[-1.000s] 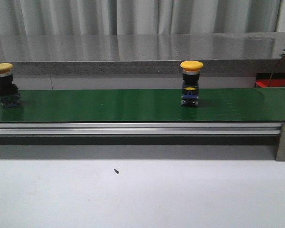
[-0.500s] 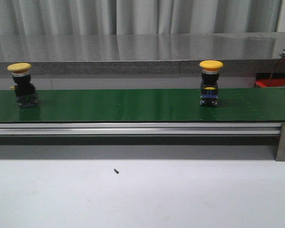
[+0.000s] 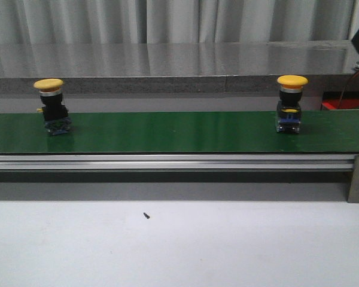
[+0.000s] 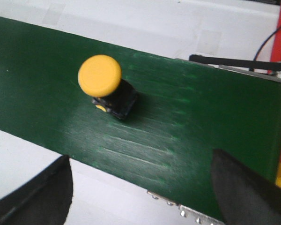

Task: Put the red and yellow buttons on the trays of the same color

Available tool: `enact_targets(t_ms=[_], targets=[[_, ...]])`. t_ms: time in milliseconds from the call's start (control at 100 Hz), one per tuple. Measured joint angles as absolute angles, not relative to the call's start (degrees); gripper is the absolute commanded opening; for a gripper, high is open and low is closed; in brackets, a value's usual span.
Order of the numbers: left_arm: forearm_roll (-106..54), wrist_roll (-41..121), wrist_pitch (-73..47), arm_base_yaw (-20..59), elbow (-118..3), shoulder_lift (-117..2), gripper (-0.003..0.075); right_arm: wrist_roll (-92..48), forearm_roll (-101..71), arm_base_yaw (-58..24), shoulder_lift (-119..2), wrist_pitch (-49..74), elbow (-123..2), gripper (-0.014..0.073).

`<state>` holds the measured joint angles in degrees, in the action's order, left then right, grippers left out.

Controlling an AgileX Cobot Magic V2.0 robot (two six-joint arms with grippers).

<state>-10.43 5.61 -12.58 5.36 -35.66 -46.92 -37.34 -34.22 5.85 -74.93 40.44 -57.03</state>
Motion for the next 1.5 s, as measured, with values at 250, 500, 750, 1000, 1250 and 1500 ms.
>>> enact_targets(t_ms=[250,500,750,1000,1250,1500], targets=[[-10.4,5.6,-12.6,5.4,-35.7,-46.9,-0.002,-37.6,-34.2,1.2,-84.2,37.3,-62.0,0.0598],[-10.5,5.6,-12.6,5.4,-35.7,-46.9,-0.002,-37.6,-34.2,0.7,-91.4,34.2,-65.2,0.0597],[-10.5,5.6,-12.6,5.4,-35.7,-46.9,-0.0019,-37.7,-34.2,0.7,-96.6,32.8,-66.2,0.0216],[-10.5,5.6,-12.6,5.4,-35.7,-46.9,-0.002,-37.7,-34.2,0.7,-95.3,33.4,-66.2,0.0125],[-10.5,5.6,-12.6,5.4,-35.7,-46.9,-0.002,-37.7,-34.2,3.2,-86.6,37.7,-65.5,0.0124],[-10.5,5.6,-12.6,5.4,-35.7,-46.9,-0.0019,-37.7,-34.1,11.5,-73.5,38.4,-52.9,0.0124]])
